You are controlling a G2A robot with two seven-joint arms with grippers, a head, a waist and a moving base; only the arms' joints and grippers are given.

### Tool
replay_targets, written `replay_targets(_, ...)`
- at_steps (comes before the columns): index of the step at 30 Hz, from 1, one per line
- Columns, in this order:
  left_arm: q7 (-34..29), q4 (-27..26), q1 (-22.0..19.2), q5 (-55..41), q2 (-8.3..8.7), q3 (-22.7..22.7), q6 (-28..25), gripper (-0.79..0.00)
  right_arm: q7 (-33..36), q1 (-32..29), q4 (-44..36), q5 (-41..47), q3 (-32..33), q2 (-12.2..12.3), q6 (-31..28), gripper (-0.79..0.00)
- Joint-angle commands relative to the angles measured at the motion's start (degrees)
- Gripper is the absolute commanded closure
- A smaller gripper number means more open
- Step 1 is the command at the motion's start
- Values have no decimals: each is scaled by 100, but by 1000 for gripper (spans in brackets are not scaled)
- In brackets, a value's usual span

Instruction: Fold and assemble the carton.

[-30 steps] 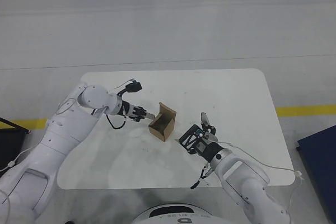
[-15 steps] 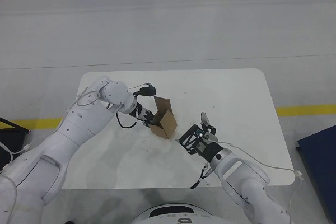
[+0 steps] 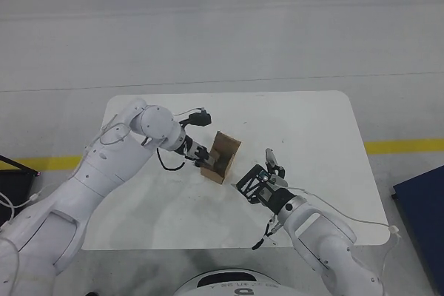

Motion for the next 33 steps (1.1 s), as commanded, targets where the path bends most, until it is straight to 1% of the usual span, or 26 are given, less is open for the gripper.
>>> replay_targets(1,92,73,103,-219,22,-114,-81,-785,-28,7,-1,14,1,-1,13,-785)
replay_targets(3,195,119,202,-293,57,-221,-176,-785,-184,17,108,331,62,-16,187,-785)
replay_targets(4,245,132,274,-438,73,-299,-253,-785,-116,20,184,481,156,-22,334,-785)
replay_targets(7,467,246,550,-997,149,-651,-698,-785,213,8,284,1201,377,-55,792,-785)
replay_targets(10,708,262,819,-1087,268,-992,-1153,-785,690,128,424,1621,493,-77,1062,-785)
replay_targets(13,1051,209,1175,-1101,438,-1495,-1531,-785,1019,338,684,2087,303,-113,1074,-785)
replay_targets(16,1400,-25,1641,-1052,632,-2082,-1669,-785,1201,732,1042,2510,-98,-176,995,-785)
replay_targets(17,1450,-145,1783,-978,696,-2269,-1684,-785,1117,860,1163,2677,-175,-204,1095,-767)
replay_targets(19,1487,-439,2042,-895,806,-2614,-1735,-785,941,1054,1407,2746,-254,-253,1508,-656)
replay_targets(21,1487,-701,2259,-827,893,-2901,-1746,-785,812,1165,1583,2642,-360,-297,1988,-446)
replay_targets(23,1482,-948,2434,-825,948,-3096,-1698,-785,727,1250,1688,2819,-476,-338,2166,-394)
replay_targets(24,1462,-1039,2500,-824,970,-3166,-1662,-785,665,1278,1775,2874,-499,-352,2239,-372)
replay_targets(28,1340,-1300,2633,-698,1020,-3271,-1623,-785,517,1363,2011,3015,-676,-403,2407,-376)
replay_targets(30,1279,-1347,2654,-668,1028,-3260,-1614,-785,479,1413,2113,3042,-787,-429,2472,-388)
replay_targets(33,1182,-1325,2654,-723,1030,-3219,-1674,-785,550,1526,2262,3087,-938,-466,2555,-385)
